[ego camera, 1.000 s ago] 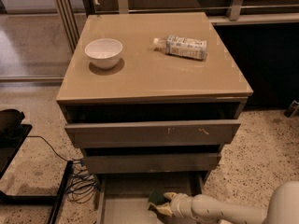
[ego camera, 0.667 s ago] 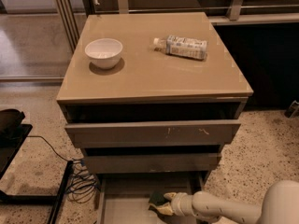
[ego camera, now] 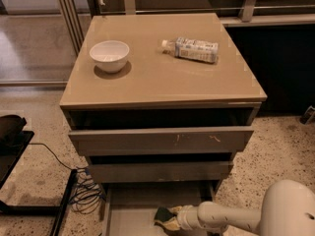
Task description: Place sponge into bottom drawer
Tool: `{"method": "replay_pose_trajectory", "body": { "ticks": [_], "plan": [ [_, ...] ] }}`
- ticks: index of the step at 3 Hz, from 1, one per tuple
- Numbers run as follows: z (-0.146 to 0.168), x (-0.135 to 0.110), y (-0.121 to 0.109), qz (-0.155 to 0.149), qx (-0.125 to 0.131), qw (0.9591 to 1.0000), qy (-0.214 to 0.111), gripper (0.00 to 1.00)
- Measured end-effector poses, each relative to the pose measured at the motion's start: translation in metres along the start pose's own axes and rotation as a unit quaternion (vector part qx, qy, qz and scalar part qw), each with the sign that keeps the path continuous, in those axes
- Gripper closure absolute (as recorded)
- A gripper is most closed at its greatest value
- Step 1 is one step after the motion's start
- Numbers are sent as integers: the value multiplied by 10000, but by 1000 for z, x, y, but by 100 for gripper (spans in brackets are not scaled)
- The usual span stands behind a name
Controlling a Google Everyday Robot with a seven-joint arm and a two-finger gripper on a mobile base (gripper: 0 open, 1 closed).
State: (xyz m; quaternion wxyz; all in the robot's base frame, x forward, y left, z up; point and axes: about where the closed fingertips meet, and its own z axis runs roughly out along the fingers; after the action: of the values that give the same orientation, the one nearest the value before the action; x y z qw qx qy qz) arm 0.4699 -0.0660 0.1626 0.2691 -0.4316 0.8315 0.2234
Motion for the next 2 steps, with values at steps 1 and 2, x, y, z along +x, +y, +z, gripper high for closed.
{"method": "replay_pose_trajectory", "body": {
  "ticks": [1, 2],
  "plan": [
    [0, 0, 0, -3, -3, 10000, 2, 81],
    [0, 0, 0, -3, -3, 10000, 2, 58]
  ]
}}
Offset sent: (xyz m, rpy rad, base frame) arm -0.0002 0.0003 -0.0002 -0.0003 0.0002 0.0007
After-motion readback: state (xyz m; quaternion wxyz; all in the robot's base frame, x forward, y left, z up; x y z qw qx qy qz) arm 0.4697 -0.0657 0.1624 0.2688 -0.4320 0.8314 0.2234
